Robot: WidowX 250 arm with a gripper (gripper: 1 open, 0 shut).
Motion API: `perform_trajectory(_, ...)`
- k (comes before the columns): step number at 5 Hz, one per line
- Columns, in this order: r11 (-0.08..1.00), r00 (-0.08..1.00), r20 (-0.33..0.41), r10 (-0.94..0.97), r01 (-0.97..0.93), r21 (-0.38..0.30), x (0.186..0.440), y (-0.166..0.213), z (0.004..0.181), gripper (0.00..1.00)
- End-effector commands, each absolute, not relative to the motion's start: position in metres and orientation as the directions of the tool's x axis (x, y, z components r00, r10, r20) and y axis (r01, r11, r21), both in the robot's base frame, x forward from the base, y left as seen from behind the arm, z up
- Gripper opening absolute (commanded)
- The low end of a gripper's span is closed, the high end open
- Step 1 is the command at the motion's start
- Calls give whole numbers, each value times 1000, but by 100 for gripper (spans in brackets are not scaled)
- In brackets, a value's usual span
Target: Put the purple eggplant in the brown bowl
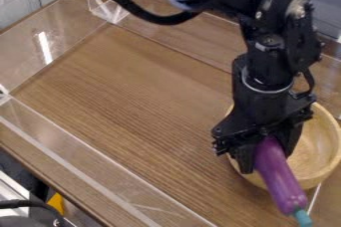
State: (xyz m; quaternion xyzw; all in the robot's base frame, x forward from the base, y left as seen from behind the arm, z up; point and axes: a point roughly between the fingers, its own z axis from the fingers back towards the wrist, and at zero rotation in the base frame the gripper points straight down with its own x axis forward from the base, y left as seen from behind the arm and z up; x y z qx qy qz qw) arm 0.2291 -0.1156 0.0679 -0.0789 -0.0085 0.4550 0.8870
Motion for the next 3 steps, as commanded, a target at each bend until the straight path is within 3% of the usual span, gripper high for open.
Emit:
perform_trajectory(1, 562, 581, -48, 813, -803, -200, 241, -119, 78, 0)
perform_trajectory(3, 559, 579, -47, 814, -803, -208, 243, -119, 78, 0)
